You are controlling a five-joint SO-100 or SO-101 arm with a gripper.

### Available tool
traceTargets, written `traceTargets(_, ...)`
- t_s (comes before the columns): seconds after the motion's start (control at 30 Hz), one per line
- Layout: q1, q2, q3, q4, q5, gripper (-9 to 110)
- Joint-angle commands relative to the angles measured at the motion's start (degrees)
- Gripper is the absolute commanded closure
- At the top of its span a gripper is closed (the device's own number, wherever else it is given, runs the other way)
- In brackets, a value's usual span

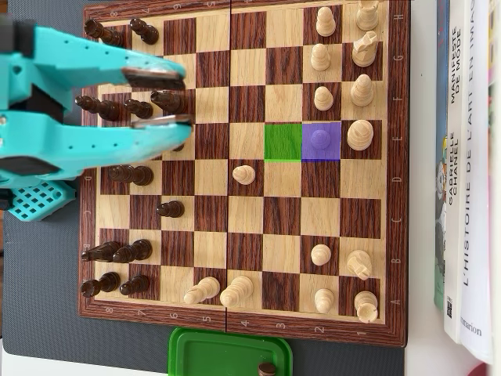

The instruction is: Play chess

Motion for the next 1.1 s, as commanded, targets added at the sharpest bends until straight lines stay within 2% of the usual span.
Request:
traceTargets(0.0,-0.35,-3.96,-6.33,3.43,-0.26,87)
traceTargets(0.17,-0.88,-12.13,-13.89,13.62,0.09,87)
traceTargets(0.33,-0.88,-20.65,-22.85,23.12,5.36,87)
traceTargets(0.57,-0.88,-28.74,-24.96,23.47,12.22,87)
traceTargets(1.07,-0.09,-55.72,-42.45,23.99,11.78,87)
